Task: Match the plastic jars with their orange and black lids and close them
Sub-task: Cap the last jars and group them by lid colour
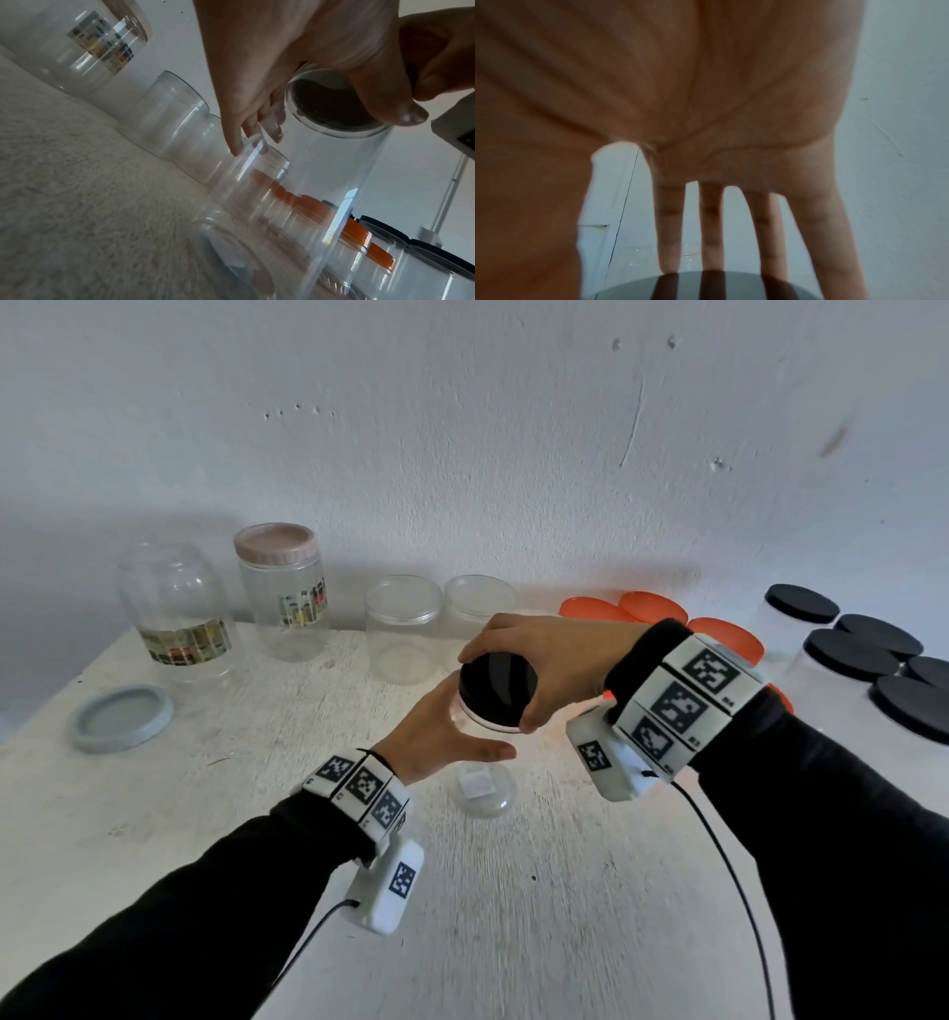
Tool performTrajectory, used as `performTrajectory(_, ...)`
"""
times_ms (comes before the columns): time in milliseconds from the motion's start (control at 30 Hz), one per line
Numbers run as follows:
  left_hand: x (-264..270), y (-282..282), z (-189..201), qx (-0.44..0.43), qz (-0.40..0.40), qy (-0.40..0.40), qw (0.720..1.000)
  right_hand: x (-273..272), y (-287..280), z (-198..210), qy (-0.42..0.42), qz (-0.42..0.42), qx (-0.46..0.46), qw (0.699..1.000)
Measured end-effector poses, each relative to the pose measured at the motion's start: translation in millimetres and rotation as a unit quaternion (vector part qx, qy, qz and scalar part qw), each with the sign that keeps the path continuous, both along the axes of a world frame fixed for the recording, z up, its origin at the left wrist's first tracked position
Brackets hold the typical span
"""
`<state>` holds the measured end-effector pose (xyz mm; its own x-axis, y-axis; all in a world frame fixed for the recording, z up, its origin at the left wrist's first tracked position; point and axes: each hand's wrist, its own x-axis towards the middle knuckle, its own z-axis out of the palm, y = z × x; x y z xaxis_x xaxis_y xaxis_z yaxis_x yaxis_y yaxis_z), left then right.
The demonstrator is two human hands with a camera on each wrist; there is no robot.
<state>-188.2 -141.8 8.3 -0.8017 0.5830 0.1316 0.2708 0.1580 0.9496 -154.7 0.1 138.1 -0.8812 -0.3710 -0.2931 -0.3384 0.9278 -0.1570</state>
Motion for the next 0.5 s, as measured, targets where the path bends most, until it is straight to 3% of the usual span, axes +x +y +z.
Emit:
performTrajectory(267, -2.0, -4.6, 5.3, 0.023, -0.053, -0.017, 0.998, -3.0, -0.1, -3.3, -0.004, 0.016, -0.004, 1.0)
performTrajectory(500, -2.9, -3.4, 0.4, 0.02, -0.021, -0.007, 1.0, -3.7, -0.8, -4.5, 0.054, -0.014, 0.008, 0.998)
